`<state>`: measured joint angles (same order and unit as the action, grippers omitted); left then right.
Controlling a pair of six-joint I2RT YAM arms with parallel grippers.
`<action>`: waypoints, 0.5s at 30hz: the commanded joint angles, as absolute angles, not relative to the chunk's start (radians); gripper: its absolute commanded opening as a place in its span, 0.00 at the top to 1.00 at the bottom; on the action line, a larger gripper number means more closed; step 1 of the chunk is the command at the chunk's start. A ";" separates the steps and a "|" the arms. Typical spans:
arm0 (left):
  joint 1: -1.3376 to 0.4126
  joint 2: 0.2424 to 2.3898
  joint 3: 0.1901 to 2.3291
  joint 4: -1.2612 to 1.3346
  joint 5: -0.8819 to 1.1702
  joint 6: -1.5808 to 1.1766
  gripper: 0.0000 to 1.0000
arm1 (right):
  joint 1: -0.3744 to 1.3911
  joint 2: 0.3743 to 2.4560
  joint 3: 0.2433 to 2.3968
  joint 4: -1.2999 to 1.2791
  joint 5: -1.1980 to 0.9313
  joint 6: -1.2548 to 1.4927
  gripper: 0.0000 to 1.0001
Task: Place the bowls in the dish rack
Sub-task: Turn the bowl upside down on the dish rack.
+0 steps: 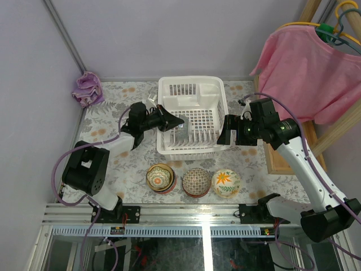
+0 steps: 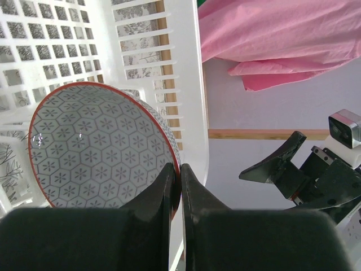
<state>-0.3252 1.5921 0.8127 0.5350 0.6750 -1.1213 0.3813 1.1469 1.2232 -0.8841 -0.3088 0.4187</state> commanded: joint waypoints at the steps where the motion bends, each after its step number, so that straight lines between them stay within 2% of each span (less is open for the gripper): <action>1: -0.316 1.619 0.807 0.715 0.719 -1.145 1.00 | 0.376 1.127 1.224 -0.876 -0.342 0.411 0.01; 8: -0.316 1.670 0.781 0.779 0.730 -1.181 1.00 | 0.377 1.103 1.203 -0.876 -0.344 0.414 0.01; 15: -0.316 1.629 0.784 0.572 0.671 -1.079 1.00 | 0.377 1.075 1.181 -0.875 -0.345 0.413 0.01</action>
<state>-0.3233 1.6615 0.7910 0.6640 0.6987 -1.1500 0.3813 1.1019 1.1877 -0.8810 -0.3092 0.4187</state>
